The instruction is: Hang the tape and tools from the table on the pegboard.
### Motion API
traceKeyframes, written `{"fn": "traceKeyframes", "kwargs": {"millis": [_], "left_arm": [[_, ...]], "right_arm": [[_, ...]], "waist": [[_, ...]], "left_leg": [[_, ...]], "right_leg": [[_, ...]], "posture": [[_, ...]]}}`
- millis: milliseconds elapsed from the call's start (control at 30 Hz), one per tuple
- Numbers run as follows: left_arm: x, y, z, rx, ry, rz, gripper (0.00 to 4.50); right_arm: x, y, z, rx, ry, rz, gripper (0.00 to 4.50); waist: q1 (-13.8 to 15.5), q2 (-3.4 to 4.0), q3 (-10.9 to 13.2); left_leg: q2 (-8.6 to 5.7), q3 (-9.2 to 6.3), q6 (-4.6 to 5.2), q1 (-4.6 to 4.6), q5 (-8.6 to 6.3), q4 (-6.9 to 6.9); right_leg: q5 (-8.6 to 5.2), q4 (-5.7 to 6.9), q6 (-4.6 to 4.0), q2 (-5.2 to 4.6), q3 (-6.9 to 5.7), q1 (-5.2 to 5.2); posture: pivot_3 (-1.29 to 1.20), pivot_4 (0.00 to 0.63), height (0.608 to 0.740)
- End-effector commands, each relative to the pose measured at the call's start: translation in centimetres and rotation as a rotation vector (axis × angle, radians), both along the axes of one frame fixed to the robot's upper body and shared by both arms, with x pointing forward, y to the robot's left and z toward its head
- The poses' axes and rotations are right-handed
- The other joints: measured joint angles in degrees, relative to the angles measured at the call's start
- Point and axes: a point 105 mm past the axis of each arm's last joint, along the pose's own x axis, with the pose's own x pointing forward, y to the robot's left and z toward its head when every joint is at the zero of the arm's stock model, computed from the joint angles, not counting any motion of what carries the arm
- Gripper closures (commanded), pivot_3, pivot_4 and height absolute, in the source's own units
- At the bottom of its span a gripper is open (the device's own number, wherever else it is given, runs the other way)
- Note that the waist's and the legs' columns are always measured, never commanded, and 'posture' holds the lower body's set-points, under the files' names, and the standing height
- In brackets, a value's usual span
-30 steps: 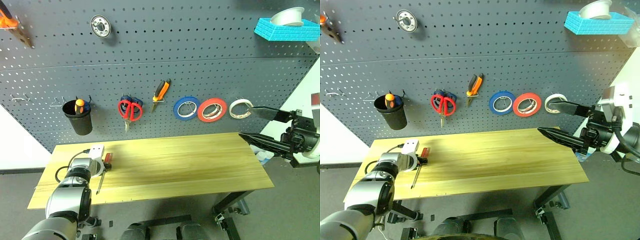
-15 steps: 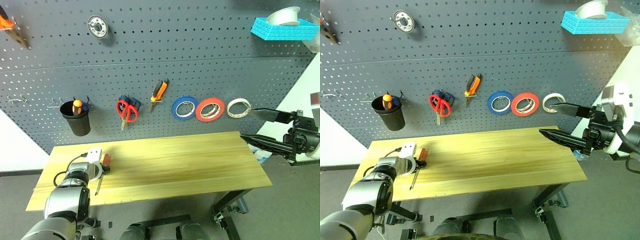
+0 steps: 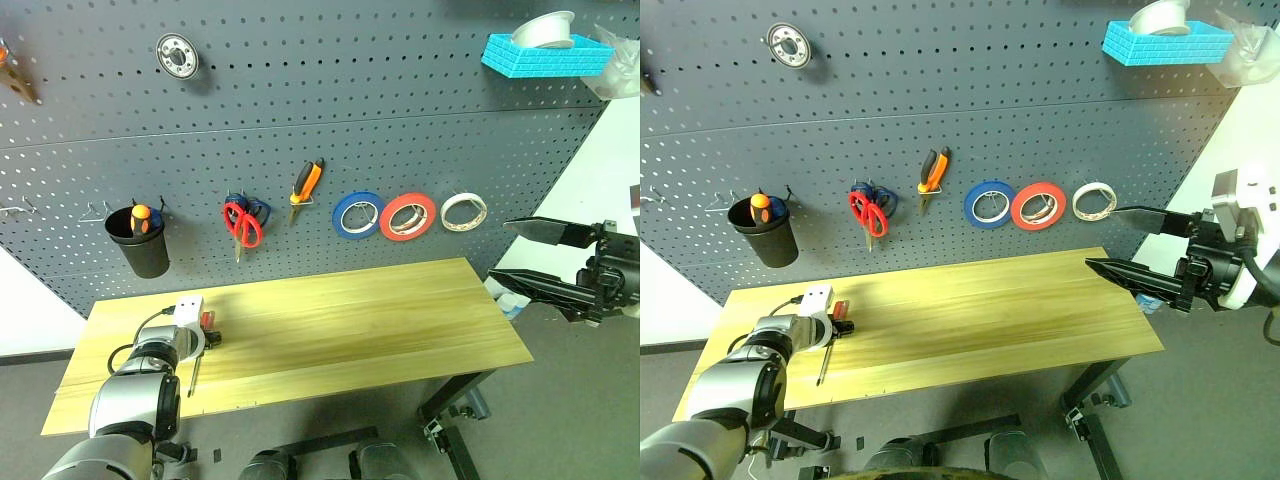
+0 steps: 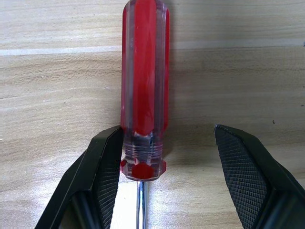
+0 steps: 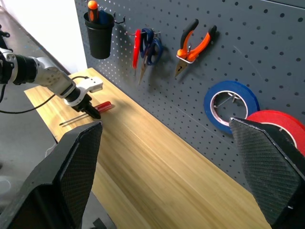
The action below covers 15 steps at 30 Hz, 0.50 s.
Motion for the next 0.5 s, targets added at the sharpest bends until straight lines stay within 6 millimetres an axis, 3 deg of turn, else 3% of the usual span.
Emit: {"fn": "traceKeyframes", "kwargs": {"millis": [33, 133, 333, 500], "left_arm": [[0.56, 0.39, 0.62, 0.003, -0.028, 0.013, 1.33], [0.48, 0.56, 0.59, 0.009, -0.028, 0.018, 1.90], [0.31, 0.57, 0.43, 0.015, -0.021, 0.014, 3.78], [0.35, 0.21, 0.34, 0.011, -0.018, 0.005, 3.81]], "right_arm": [[-0.20, 0.14, 1.13, -0.013, -0.047, 0.009, 0.00], [-0.13, 0.16, 1.07, -0.012, -0.046, 0.008, 0.00], [-0.09, 0.19, 1.02, -0.011, -0.046, 0.007, 0.00], [-0.07, 0.24, 0.97, -0.009, -0.048, 0.006, 0.00]], "waist": [[0.0, 0.00, 0.0], [0.0, 0.00, 0.0], [0.1, 0.10, -0.1], [0.1, 0.15, -0.1]], "left_leg": [[0.00, 0.00, 0.02, -0.01, -0.02, 0.05], [0.00, 0.00, 0.07, -0.05, -0.06, 0.18], [-0.01, 0.00, 0.11, -0.08, -0.09, 0.30], [-0.01, 0.01, 0.12, -0.08, -0.09, 0.30]], "right_leg": [[0.00, 0.02, 0.00, 0.00, 0.00, 0.00], [0.02, 0.05, 0.04, 0.00, 0.00, 0.02], [0.05, 0.04, 0.10, -0.01, 0.00, 0.05], [0.05, 0.05, 0.10, -0.01, 0.00, 0.05]], "posture": [[-0.29, 0.011, 0.717], [-0.28, 0.012, 0.717], [-0.28, 0.010, 0.717], [-0.28, 0.004, 0.717]]}}
